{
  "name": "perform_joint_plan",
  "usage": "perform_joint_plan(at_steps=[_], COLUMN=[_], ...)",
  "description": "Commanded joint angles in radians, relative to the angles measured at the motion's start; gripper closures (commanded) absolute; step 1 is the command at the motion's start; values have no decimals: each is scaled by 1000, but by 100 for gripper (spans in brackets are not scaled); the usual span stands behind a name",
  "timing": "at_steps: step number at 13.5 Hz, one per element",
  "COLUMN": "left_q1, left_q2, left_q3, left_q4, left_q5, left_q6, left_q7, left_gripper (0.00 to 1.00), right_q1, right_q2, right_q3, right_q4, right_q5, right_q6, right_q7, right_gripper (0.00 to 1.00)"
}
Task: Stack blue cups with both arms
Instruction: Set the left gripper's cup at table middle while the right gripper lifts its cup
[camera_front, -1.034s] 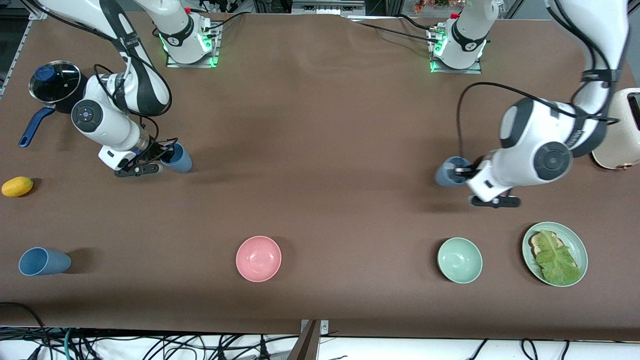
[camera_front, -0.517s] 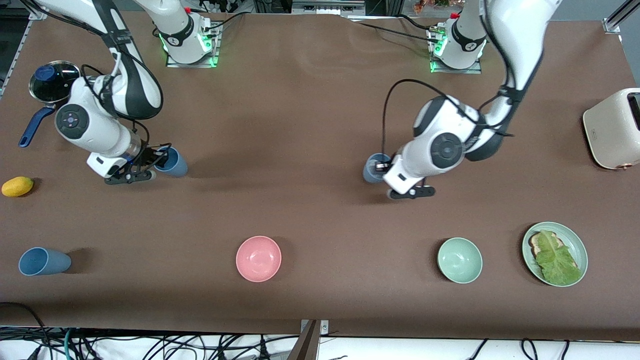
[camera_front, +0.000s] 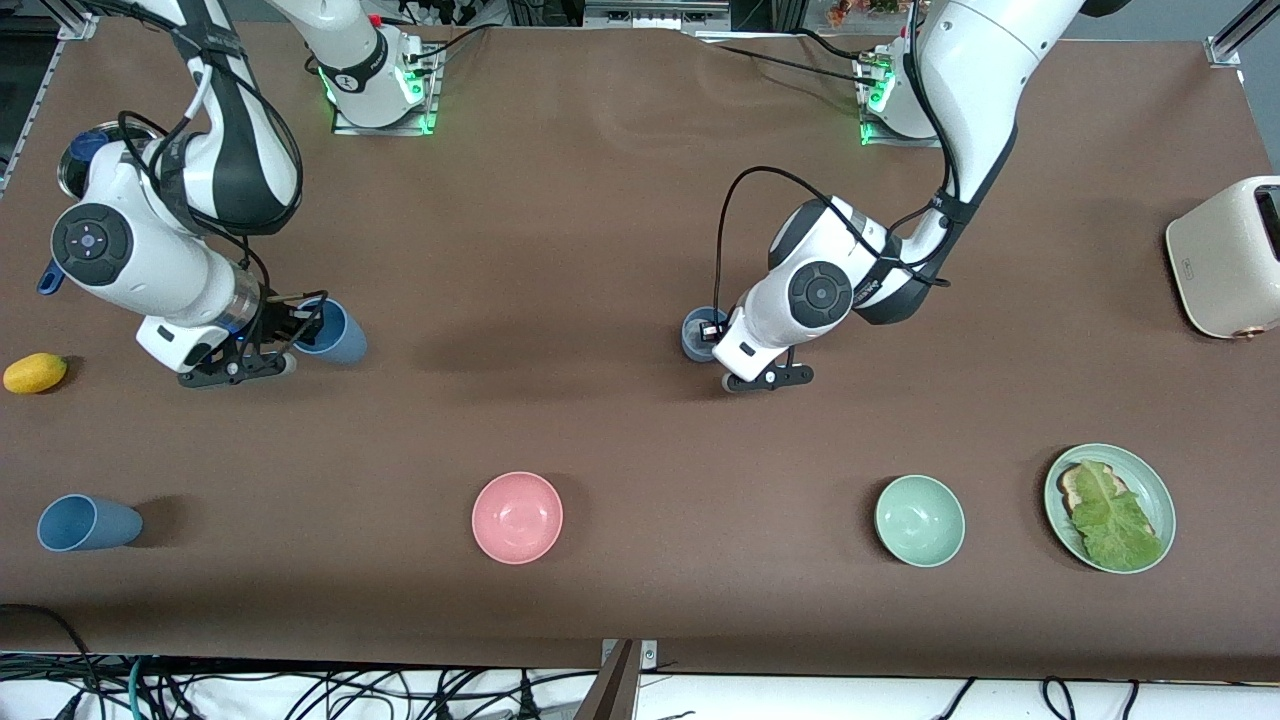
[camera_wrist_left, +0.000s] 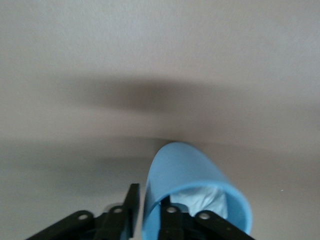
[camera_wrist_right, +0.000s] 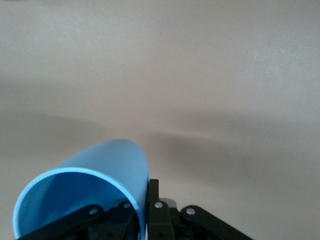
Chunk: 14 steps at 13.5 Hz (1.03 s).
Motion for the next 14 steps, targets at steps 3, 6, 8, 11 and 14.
perform_joint_plan(at_steps=[3, 6, 8, 11, 14], left_q1=[30, 73, 119, 194, 266], left_q2=[-174, -187, -188, -213, -245], left_q3=[12, 12, 13, 12, 15], left_q4=[89, 327, 398, 413, 432], left_q5=[-13, -4, -4, 16, 68], left_q6=[-273, -591, -668, -710, -743], left_q7=[0, 12, 21, 139, 297], left_gripper=[0, 0, 0, 0, 0], right_q1=[74, 192, 270, 407, 578], right_q2=[12, 39, 99, 153, 185], right_q3=[1, 1, 1, 1, 0], right_q4=[64, 180, 315, 432, 455], right_q5=[74, 82, 86, 152, 152], right_q6=[-44, -98, -192, -245, -191], right_q7=[67, 205, 320, 548, 795], right_gripper=[100, 100, 100, 100, 100])
